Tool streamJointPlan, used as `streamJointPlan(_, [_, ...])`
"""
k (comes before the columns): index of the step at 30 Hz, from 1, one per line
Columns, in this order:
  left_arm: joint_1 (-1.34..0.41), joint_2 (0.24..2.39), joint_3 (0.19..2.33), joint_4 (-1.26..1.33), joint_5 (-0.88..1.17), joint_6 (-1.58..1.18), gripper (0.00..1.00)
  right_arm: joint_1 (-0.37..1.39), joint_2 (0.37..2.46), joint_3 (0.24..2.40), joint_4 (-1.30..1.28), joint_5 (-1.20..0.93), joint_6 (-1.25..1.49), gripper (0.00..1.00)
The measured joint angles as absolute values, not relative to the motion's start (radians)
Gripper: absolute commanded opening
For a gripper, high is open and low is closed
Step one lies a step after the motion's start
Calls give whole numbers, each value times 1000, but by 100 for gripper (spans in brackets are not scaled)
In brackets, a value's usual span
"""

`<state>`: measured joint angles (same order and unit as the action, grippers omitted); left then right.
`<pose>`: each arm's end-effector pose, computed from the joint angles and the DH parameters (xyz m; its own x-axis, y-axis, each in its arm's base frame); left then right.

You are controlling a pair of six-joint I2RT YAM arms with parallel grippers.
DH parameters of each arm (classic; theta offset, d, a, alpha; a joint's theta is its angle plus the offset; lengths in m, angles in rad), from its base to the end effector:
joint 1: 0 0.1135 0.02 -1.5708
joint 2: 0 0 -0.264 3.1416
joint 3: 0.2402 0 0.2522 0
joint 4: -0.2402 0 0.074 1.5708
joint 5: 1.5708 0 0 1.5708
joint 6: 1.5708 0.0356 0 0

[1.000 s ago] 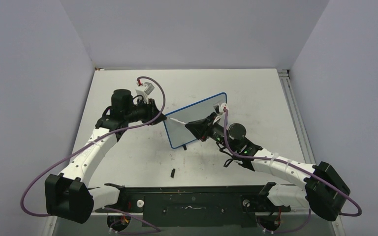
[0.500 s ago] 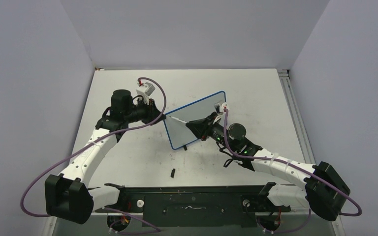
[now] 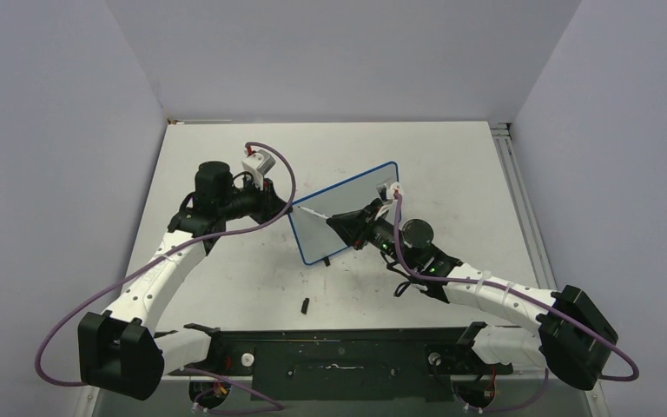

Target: Write a sentence on the whiteboard

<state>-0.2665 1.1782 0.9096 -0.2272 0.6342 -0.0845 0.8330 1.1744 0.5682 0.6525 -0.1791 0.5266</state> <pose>0.2466 -0.0892 0.3014 -0.5176 0.0708 -0.8527 0.6737 0.6481 -0.3551 0.1719 0.1985 0.2718 -0.3992 0.2961 -0.8677 -0.7486 0.4412 0.4949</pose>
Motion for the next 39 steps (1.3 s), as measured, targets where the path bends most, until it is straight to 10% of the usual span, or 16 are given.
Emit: streamJointPlan(39, [-266, 1178, 910, -228, 648, -62, 0, 847, 1242, 568, 695, -144, 509, 5])
